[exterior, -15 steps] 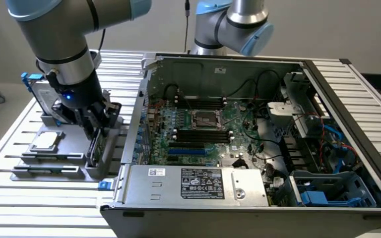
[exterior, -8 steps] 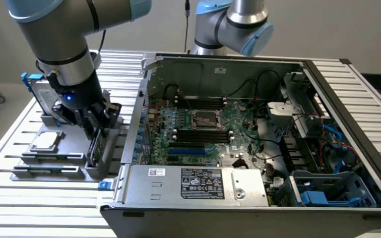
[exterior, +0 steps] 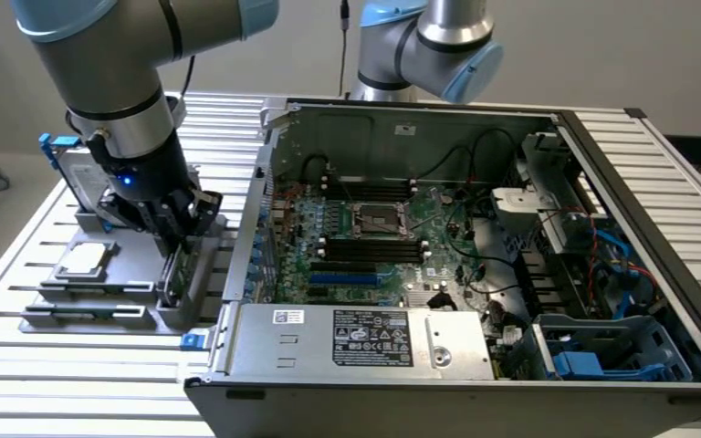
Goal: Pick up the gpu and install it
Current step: 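Pick up the gpu and move the gpu toward the slot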
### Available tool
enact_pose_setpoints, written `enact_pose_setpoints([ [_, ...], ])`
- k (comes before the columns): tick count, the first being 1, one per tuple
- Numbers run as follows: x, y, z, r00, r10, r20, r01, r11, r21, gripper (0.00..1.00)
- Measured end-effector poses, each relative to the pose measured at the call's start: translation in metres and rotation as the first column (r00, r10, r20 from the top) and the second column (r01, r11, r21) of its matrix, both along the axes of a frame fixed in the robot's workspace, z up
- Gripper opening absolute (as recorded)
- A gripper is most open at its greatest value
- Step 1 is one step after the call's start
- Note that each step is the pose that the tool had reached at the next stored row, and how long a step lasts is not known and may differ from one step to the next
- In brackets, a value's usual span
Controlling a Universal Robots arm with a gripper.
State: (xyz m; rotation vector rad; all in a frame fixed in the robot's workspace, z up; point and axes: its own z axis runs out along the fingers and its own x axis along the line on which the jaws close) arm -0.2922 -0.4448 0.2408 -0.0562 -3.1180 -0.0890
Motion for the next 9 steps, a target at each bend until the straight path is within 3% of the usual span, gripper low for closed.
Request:
enact_pose_setpoints([
  [9, 0.0000, 0.0000, -0.0001, 1.0000, 0.000, 0.0001, 0.000, 1.0000, 0.0001, 0.26],
])
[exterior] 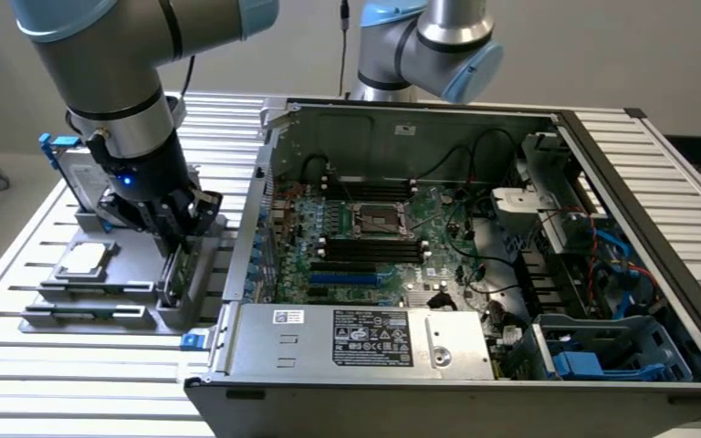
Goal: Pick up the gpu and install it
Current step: 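Pick up the gpu and move the gpu toward the slot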
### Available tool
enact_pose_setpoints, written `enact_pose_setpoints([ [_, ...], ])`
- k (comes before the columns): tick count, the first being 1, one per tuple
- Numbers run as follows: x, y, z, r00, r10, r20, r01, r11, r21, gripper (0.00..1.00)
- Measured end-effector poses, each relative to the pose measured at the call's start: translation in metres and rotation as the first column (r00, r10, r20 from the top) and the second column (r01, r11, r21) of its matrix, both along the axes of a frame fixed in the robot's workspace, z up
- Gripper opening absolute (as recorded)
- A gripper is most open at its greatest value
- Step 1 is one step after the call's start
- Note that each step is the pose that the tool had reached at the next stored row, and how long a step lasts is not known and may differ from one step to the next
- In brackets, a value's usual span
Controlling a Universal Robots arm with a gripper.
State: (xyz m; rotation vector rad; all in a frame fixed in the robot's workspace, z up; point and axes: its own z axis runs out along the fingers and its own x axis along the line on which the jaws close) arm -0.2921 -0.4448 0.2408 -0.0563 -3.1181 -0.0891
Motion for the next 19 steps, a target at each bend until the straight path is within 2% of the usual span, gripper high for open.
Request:
enact_pose_setpoints([
  [6, 0.000, 0.0000, 0.0016, 1.0000, 0.000, 0.0003, 0.000, 1.0000, 0.0010, 0.26],
  [19, -0.001, 0.0000, 0.0552, 1.0000, 0.000, 0.0002, 0.000, 1.0000, 0.0051, 0.26],
])
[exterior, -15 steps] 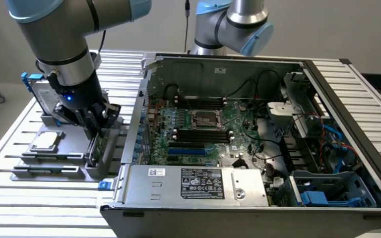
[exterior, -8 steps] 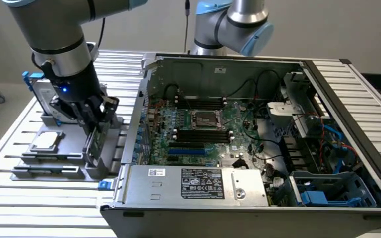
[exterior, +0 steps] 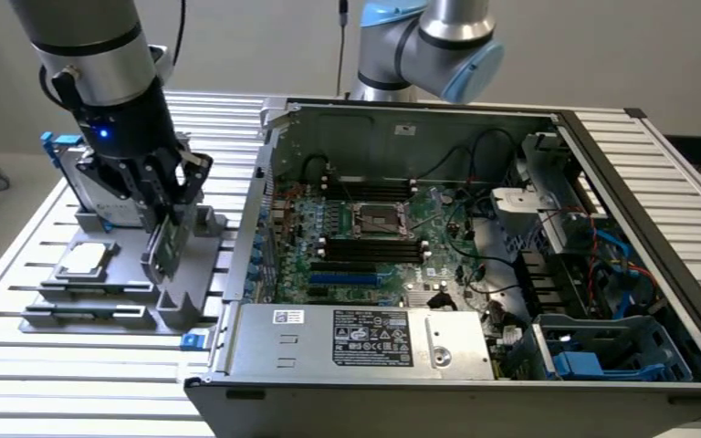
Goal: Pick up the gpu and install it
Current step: 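Pick up the gpu and move the gpu toward the slot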
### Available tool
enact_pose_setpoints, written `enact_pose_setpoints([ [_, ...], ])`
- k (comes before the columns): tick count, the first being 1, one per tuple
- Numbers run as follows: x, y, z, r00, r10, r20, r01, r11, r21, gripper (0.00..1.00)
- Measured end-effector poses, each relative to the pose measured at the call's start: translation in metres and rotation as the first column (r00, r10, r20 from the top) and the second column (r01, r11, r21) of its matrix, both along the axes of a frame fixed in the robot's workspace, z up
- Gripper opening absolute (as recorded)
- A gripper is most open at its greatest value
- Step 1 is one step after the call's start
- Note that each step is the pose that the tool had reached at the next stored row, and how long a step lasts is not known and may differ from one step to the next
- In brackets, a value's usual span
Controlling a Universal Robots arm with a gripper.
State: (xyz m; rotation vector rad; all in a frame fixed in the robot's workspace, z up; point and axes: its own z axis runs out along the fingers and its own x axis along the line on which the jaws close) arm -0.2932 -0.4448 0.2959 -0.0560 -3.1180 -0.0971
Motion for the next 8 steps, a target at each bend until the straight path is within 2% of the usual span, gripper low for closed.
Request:
enact_pose_setpoints([
  [8, 0.000, 0.0000, 0.0364, 1.0000, 0.000, 0.0000, 0.000, 1.0000, 0.0001, 0.26],
])
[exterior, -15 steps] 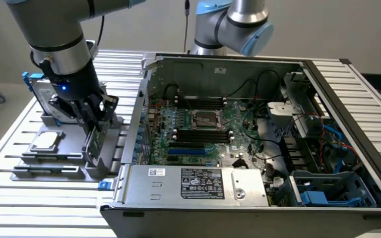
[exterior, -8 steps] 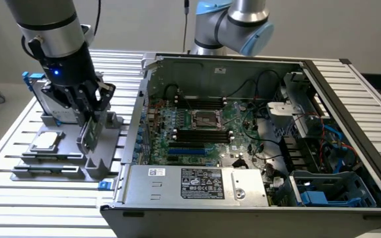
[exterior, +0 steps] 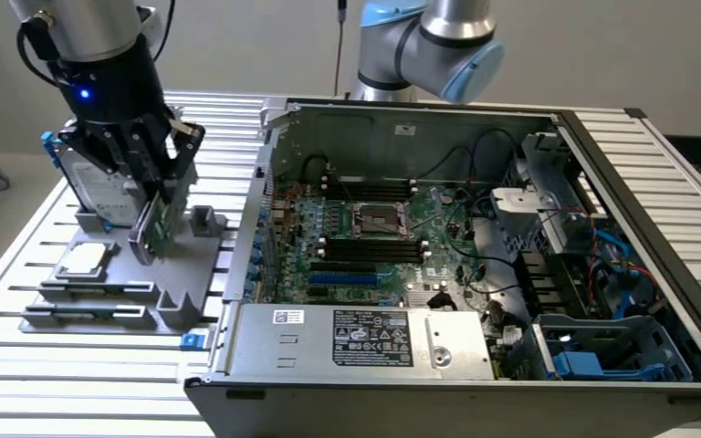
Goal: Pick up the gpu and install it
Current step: 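Pick up the gpu and move the gpu toward the slot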
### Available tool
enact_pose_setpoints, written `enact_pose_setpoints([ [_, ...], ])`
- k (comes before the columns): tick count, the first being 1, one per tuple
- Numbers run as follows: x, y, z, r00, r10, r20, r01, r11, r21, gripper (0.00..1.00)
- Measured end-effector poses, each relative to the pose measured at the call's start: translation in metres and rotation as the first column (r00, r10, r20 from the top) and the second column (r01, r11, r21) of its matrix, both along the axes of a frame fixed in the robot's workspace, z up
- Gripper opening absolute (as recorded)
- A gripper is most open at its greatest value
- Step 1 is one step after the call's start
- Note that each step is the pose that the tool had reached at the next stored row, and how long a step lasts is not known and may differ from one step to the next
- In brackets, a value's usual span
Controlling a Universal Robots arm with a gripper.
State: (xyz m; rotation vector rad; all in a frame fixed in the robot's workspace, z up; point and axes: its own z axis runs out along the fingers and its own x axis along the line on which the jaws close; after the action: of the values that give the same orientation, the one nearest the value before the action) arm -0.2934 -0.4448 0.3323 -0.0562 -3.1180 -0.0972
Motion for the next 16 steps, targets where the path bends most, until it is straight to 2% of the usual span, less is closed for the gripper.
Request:
enact_pose_setpoints([
  [4, 0.001, 0.0000, 0.0181, 1.0000, 0.000, 0.0001, 0.000, 1.0000, 0.0001, 0.26],
  [7, 0.008, 0.0000, 0.0319, 1.0000, 0.000, 0.0001, 0.000, 1.0000, 0.0001, 0.26],
  [16, 0.047, -0.0001, 0.0728, 1.0000, 0.000, -0.0005, 0.000, 1.0000, 0.0022, 0.26],
])
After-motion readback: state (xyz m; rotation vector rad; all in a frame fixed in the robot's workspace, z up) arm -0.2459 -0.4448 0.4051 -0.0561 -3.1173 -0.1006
